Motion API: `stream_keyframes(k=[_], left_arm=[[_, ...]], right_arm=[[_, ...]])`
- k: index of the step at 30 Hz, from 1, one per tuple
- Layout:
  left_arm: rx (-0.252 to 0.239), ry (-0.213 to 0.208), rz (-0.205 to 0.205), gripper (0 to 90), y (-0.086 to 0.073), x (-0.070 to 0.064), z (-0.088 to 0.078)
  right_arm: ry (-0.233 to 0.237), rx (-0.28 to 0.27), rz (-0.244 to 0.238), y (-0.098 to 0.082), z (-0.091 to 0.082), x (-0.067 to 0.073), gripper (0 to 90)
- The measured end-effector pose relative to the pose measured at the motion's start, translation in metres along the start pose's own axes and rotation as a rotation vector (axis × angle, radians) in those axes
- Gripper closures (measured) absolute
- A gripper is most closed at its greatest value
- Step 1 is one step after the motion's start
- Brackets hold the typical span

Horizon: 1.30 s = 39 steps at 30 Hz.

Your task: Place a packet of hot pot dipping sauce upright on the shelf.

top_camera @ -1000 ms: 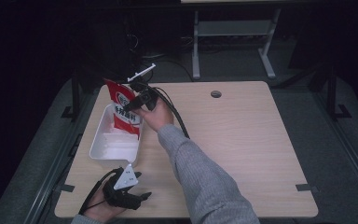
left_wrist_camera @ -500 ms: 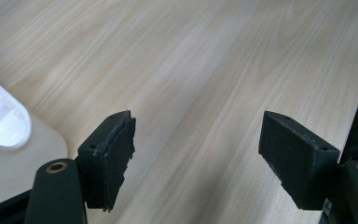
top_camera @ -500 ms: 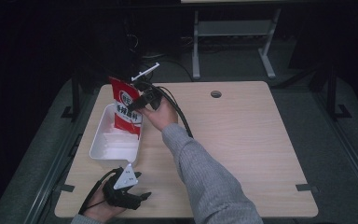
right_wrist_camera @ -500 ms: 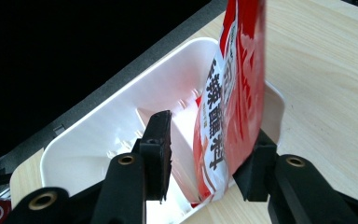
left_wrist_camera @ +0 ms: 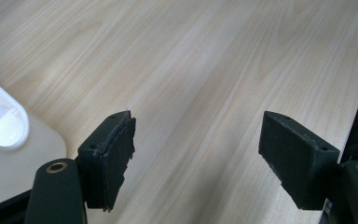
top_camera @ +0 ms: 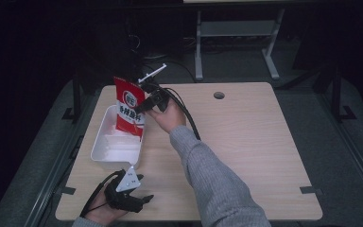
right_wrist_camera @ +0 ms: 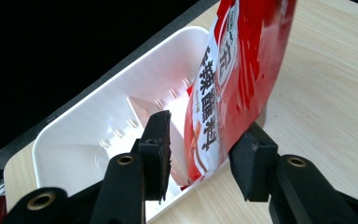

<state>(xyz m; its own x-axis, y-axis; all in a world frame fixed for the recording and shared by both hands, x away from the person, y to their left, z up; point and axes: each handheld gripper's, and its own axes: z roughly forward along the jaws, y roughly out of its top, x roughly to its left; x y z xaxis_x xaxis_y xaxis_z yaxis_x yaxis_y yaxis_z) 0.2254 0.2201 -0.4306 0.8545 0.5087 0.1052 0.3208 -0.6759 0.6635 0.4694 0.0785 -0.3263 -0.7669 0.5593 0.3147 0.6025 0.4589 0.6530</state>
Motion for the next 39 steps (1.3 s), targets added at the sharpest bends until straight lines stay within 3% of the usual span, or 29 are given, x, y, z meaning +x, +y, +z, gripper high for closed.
stream_keyframes(k=[17,24,39], left_arm=[[0.008,0.000,0.001,25.9,0.001,-0.001,0.002],[0.008,0.002,-0.005,25.9,0.001,0.000,0.002],[0.020,0.004,-0.007,25.9,0.000,0.001,0.002]], right_arm=[[-0.005,0.004,0.014,-0.015,-0.013,-0.013,57.0],[-0.005,0.016,-0.003,-0.022,-0.021,-0.014,55.5],[0.006,0.028,0.029,-0.058,-0.042,-0.032,51.8]])
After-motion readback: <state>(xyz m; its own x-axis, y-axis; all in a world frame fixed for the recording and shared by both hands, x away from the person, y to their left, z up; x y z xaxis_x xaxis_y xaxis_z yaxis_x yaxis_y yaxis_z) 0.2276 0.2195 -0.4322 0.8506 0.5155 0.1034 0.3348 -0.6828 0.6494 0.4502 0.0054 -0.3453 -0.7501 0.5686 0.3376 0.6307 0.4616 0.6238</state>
